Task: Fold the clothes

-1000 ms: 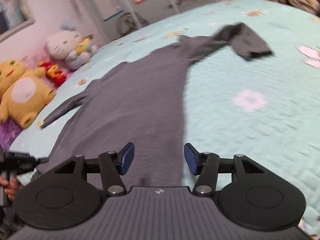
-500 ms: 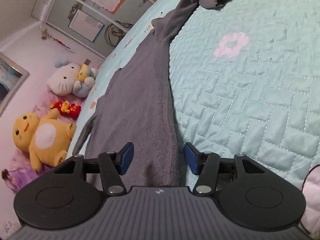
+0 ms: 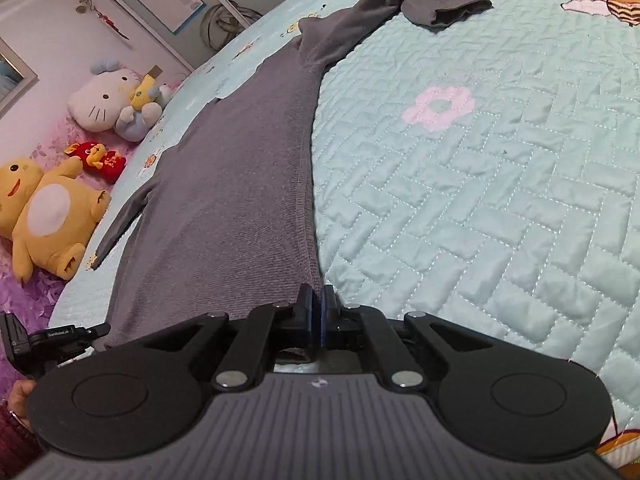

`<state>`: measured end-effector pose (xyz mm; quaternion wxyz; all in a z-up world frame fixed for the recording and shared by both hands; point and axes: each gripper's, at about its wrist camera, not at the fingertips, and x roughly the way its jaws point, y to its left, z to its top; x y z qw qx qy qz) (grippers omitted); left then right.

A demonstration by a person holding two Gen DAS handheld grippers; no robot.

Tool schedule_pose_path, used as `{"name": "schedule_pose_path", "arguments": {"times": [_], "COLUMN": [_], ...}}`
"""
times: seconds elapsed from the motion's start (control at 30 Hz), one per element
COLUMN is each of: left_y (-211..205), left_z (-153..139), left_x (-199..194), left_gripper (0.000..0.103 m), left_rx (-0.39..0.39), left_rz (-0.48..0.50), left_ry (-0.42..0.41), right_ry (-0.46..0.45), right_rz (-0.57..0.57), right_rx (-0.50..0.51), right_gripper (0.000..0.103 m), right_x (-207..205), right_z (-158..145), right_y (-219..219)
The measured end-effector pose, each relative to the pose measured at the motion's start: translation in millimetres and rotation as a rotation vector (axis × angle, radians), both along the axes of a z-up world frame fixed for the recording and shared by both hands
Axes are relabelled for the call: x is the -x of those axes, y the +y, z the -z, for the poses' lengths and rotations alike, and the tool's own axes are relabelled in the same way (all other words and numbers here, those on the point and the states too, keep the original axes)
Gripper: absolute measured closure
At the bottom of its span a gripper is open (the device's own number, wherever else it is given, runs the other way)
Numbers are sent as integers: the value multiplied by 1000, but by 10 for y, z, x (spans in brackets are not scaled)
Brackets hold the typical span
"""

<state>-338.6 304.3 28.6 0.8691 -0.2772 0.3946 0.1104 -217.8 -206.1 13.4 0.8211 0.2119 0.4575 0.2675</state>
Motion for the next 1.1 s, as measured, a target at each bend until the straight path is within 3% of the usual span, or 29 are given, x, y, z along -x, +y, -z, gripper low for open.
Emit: {"name": "schedule_pose_path", "arguments": {"times": [0.07,0.13,0.2,0.27,0.33,0.4,0.47,0.53,0.6,0.67,0.7,0.8,0.9,0.97,1.0,1.07,1.1], "left_y": [-49,-102,-152,-275,-462,-666,-825,-885,-869,-849,-842,-822,-817,-838,-867,-894,-883], "left_z": [-7,-19,-55,-134,-241,-384,-492,-469,-271,-62,-7,27,46,55,56,53,43], "left_x": [2,5,13,17,30,70,58,-38,-162,-284,-260,-188,-183,-187,-192,-191,-172], "left_gripper": [88,88,86,81,72,72,72,67,66,70,69,69,69,69,69,69,69], "left_rx": [-26,-53,-71,-163,-307,-460,-542,-492,-432,-375,-397,-434,-427,-436,-451,-466,-460], "left_rz": [10,14,-6,-25,-45,-63,-42,49,103,152,168,199,193,196,203,213,218], "left_ry": [-6,-10,-2,36,64,24,-34,-73,-16,47,27,0,-11,-12,-9,-6,-7], "right_ry": [-3,-59,-174,-303,-316,-316,-245,-211,-192,-199,-201,-203,-236,-218,-233,-273,-284], "right_rz": [-13,25,23,-12,-113,-206,-248,-276,-317,-362,-379,-321,-185,-147,-160,-215,-247], "right_rx": [17,105,193,260,194,126,55,27,29,128,177,280,454,419,369,272,225], "right_gripper": [97,89,85,85,85,85,85,85,85,89,100,103,103,103,95,94,86], "right_x": [-2,63,161,263,281,283,195,146,141,152,163,242,308,352,398,472,481], "right_z": [-61,-217,-421,-626,-662,-673,-533,-411,-317,-230,-190,-240,-361,-467,-534,-634,-649], "right_y": [-20,-10,125,347,675,1007,1366,1701,1971,2109,2138,1623,975,782,814,1031,1177]}}
